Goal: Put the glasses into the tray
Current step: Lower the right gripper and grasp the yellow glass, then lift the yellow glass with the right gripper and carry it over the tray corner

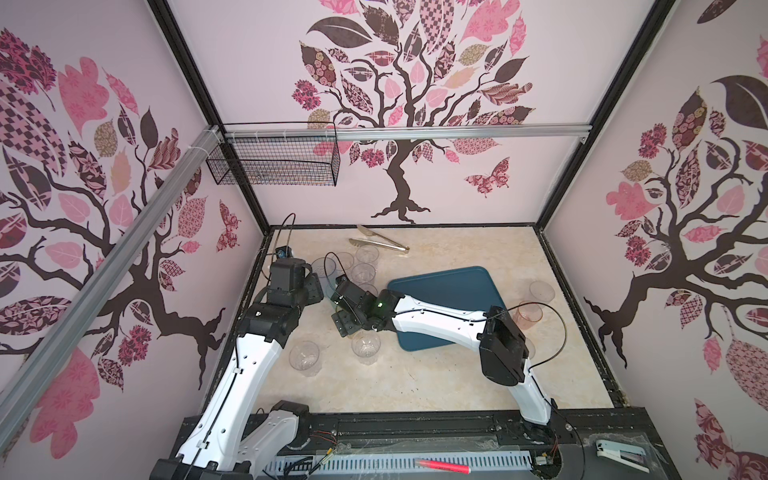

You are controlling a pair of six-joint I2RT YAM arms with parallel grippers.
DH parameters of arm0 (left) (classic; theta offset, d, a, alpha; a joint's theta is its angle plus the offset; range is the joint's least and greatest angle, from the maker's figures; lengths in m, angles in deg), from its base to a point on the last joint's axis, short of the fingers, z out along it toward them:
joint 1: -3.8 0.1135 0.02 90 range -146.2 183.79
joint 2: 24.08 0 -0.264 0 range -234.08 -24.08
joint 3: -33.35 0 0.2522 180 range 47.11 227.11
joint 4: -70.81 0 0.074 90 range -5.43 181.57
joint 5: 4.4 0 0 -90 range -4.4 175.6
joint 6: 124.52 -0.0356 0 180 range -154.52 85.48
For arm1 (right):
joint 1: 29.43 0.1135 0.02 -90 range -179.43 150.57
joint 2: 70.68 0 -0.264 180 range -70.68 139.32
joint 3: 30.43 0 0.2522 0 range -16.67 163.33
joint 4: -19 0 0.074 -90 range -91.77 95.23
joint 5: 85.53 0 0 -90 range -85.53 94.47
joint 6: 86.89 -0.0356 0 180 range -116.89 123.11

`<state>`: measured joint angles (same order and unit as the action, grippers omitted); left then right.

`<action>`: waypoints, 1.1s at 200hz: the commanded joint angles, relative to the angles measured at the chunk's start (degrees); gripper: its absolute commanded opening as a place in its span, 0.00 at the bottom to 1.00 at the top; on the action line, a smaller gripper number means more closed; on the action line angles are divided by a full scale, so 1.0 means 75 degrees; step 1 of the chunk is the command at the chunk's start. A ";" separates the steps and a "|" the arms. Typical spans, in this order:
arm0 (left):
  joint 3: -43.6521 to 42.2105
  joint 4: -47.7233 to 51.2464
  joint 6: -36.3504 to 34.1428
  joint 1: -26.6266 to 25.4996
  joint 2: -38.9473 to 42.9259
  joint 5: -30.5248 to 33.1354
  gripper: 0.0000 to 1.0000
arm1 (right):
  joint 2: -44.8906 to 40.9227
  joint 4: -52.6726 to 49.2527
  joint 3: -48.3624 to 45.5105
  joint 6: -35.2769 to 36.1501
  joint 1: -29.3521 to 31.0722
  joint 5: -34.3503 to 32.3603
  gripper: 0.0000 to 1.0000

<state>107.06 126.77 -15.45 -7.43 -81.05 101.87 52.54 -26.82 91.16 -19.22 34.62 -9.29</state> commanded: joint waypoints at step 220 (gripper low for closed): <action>-0.0466 -0.1792 0.0643 -0.1427 -0.0786 -0.1855 0.66 | -0.3070 -0.0273 -0.1790 0.0960 -0.3150 0.0088 0.82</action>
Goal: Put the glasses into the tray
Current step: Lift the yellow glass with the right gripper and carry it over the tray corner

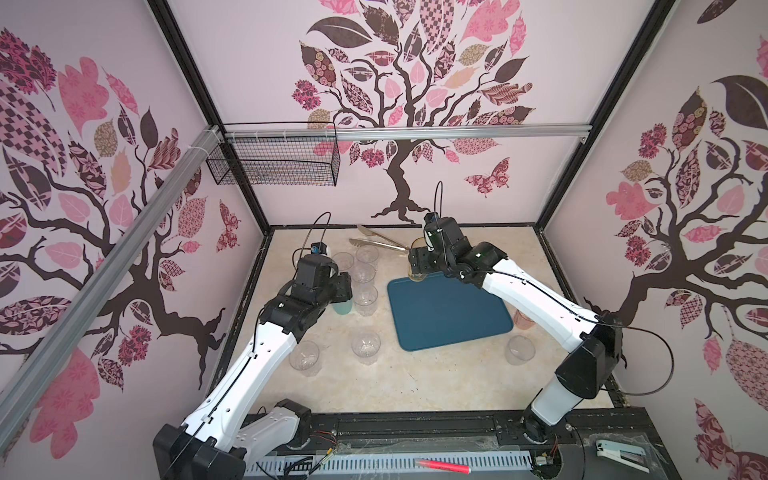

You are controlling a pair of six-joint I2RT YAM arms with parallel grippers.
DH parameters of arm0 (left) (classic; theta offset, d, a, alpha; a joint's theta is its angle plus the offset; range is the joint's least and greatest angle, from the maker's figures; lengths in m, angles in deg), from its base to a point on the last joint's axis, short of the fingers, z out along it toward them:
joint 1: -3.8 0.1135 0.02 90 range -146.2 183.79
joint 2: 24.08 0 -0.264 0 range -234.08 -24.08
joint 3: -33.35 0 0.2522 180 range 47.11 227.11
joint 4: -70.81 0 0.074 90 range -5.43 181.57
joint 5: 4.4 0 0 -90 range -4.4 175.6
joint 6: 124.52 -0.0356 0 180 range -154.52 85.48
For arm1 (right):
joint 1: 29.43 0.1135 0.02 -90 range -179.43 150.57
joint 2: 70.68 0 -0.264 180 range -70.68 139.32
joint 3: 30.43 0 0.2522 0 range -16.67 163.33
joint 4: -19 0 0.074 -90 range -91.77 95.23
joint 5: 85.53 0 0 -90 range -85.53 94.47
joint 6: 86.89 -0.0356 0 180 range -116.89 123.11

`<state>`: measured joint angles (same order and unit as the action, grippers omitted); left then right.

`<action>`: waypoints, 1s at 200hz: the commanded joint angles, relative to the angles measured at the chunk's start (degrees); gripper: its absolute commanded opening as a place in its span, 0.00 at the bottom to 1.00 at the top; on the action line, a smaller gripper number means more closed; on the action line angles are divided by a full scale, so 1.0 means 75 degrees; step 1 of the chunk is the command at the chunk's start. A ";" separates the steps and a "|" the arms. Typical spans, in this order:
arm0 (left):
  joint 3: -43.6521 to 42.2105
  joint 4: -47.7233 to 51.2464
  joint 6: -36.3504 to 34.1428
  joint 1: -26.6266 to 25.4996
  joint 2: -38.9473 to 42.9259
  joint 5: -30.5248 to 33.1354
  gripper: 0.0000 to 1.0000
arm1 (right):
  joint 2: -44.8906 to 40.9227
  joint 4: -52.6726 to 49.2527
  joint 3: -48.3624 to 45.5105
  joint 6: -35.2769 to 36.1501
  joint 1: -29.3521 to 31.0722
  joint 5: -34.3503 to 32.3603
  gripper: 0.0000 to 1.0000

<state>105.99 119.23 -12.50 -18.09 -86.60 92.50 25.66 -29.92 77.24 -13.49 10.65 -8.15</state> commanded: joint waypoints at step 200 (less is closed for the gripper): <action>-0.0992 -0.1090 -0.0018 -0.0011 0.0088 -0.0380 0.66 | 0.3683 0.0250 0.1675 0.0108 0.0049 0.0589 0.85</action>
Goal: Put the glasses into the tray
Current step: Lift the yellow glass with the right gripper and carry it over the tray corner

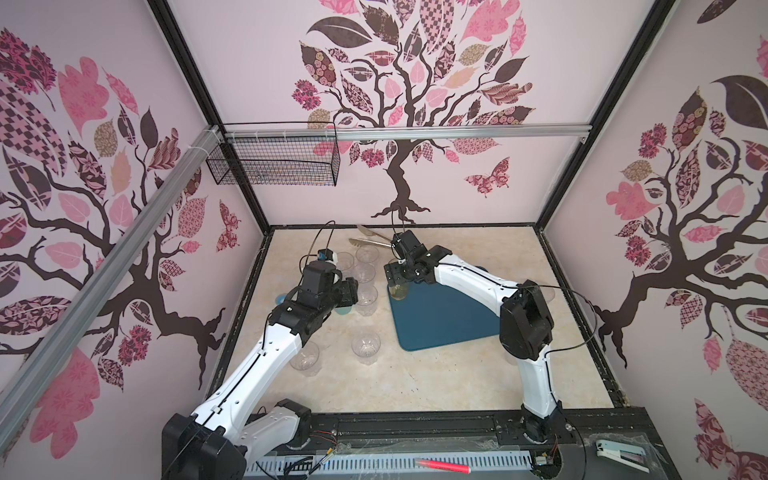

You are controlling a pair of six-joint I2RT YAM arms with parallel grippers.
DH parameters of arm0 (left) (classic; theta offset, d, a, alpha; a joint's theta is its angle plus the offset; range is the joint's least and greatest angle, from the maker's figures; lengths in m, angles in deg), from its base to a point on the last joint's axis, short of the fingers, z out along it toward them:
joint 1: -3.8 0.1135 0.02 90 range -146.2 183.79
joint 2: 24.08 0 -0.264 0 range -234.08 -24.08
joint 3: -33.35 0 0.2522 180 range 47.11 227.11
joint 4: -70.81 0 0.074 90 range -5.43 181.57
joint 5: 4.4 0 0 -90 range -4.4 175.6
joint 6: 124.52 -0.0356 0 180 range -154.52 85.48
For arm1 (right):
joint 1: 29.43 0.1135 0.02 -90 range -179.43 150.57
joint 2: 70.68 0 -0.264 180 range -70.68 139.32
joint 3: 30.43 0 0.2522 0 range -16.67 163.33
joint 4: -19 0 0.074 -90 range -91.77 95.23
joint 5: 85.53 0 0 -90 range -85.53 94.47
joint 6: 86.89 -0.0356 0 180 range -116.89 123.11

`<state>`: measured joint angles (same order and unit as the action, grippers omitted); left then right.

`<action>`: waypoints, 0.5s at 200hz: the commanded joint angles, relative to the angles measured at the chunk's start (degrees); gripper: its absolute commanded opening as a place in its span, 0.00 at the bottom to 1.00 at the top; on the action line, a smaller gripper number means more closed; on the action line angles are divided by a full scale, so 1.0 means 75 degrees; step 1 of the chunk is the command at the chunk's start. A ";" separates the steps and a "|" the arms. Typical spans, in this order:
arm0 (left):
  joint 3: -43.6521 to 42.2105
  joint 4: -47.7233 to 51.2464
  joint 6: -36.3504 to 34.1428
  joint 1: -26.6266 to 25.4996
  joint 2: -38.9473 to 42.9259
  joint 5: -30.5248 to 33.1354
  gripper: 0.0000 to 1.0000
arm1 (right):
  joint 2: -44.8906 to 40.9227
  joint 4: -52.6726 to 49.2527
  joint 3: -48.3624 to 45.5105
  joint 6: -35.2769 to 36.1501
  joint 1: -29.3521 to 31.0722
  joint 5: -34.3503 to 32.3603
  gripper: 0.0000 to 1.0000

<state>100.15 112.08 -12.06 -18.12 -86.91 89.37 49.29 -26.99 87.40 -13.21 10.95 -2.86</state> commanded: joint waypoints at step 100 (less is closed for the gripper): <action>-0.0177 -0.0117 -0.0088 -0.0007 0.0113 0.0059 0.66 | 0.0485 -0.0217 0.0435 0.0208 0.0012 -0.0156 0.99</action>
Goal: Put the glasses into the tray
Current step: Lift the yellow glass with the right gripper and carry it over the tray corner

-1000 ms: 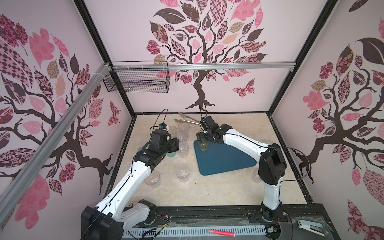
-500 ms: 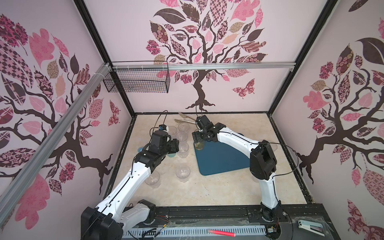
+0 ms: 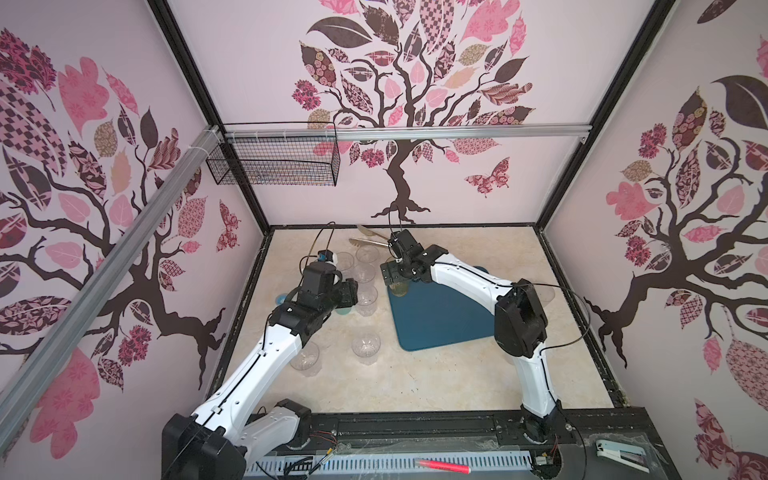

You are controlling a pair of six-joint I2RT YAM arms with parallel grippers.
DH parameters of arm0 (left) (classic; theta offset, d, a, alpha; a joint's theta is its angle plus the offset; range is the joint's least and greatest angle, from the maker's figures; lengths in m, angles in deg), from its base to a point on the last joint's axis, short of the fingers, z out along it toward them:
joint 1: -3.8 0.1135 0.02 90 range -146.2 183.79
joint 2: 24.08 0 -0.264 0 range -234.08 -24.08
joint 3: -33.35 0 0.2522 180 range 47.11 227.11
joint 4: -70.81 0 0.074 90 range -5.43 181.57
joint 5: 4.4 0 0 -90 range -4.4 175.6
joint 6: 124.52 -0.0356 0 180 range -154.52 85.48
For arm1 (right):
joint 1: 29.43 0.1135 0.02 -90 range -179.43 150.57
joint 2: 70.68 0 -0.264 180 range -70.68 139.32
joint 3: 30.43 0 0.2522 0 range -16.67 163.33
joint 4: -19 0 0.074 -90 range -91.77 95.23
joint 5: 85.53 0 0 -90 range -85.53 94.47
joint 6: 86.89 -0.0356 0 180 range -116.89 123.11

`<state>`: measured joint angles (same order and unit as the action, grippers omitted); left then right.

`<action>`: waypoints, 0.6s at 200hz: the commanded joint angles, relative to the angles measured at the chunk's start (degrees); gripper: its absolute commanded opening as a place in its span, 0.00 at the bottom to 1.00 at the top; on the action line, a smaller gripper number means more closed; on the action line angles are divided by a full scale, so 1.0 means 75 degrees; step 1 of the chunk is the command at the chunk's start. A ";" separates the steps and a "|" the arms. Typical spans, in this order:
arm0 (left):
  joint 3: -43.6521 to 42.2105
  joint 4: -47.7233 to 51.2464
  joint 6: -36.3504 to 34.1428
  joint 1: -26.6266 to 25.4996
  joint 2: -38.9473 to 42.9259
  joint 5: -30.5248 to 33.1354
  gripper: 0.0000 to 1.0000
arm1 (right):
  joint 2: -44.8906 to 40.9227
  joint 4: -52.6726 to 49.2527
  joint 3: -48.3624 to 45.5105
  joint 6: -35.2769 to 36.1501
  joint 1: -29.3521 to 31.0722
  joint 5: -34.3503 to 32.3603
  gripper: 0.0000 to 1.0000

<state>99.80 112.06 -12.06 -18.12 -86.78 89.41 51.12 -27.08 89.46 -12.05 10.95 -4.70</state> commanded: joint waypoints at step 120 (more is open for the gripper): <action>0.0625 0.0848 -0.0329 0.0547 0.0250 0.0872 0.64 | -0.1340 -0.0145 -0.0550 -0.0134 0.0016 0.0120 1.00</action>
<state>101.46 117.11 -13.62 -15.62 -86.03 95.75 46.14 -27.10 85.26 -12.48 10.95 -3.61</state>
